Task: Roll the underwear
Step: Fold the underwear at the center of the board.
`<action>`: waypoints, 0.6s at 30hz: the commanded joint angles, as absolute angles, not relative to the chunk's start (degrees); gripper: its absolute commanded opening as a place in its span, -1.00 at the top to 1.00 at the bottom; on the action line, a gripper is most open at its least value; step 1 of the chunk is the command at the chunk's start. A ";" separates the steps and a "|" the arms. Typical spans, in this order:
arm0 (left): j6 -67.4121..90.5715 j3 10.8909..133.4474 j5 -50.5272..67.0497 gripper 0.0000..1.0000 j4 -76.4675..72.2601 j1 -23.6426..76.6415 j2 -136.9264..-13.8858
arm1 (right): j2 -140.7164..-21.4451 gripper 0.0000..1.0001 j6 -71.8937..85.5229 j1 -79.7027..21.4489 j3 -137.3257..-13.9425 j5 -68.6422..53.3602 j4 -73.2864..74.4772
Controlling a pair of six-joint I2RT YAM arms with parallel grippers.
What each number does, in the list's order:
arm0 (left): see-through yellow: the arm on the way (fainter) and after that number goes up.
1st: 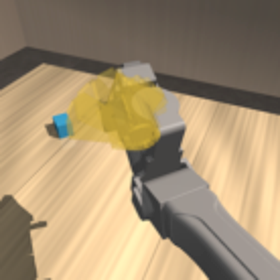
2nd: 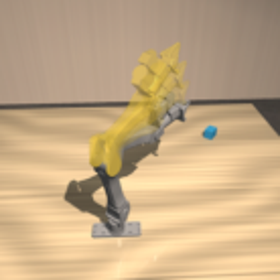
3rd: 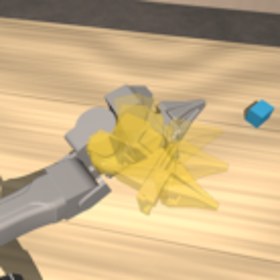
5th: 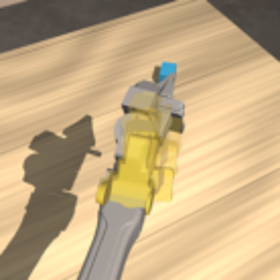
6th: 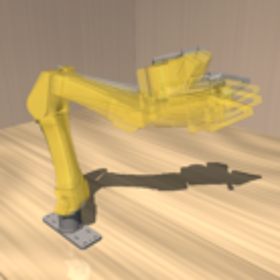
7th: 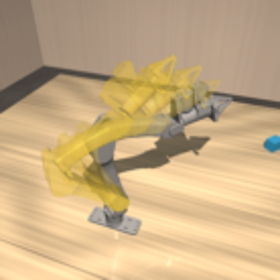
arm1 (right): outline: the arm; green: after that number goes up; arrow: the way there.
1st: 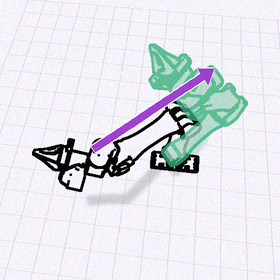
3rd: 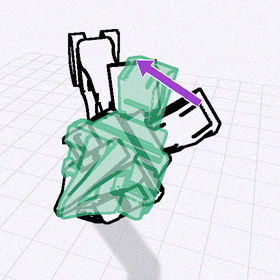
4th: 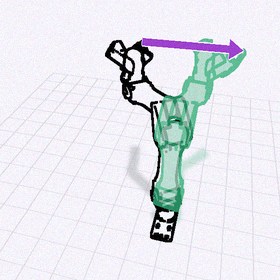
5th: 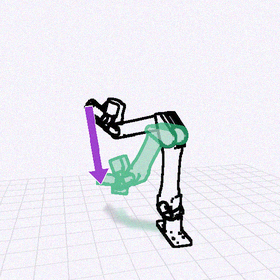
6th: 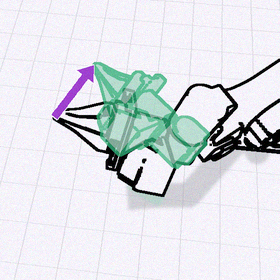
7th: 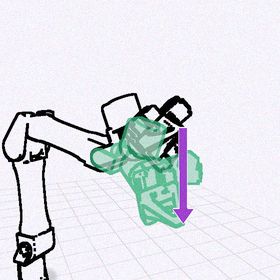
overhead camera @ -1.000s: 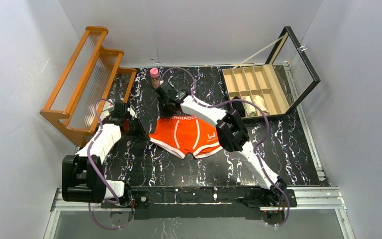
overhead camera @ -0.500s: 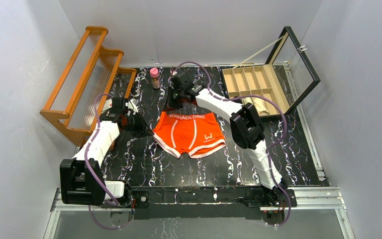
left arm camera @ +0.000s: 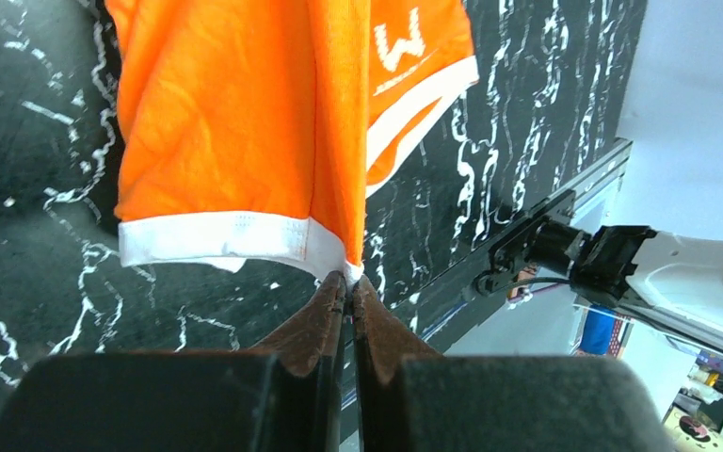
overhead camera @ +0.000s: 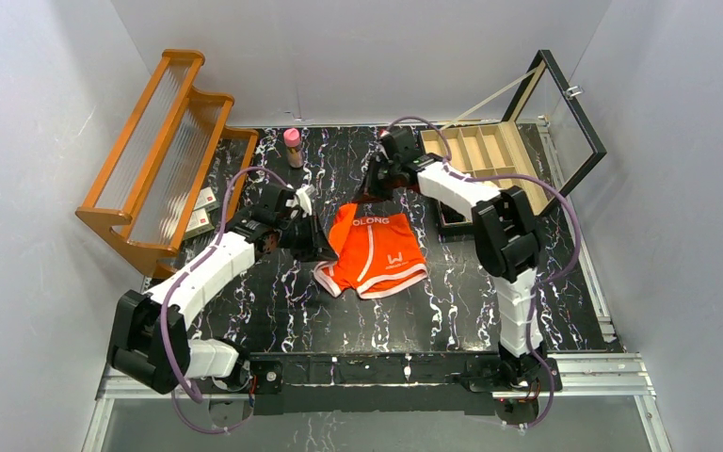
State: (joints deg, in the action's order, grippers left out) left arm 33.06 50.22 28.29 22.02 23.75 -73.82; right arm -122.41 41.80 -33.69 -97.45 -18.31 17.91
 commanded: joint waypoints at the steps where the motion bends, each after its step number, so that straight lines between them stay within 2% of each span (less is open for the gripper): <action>1: 36.97 54.57 27.39 1.00 18.60 27.60 -76.26 | -115.67 0.97 39.48 -30.42 -92.93 -21.18 13.99; 10: 43.92 61.87 24.58 1.00 13.47 37.37 -85.38 | -112.80 0.97 31.97 -25.59 -88.83 -21.49 16.13; 18: 48.13 67.44 25.42 1.00 10.84 39.85 -90.73 | -112.83 0.97 26.25 -22.12 -88.42 -20.94 20.31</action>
State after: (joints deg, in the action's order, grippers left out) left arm 45.17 63.66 23.99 12.36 38.98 -89.43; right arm -115.66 31.09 -23.94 -88.95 -21.37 19.07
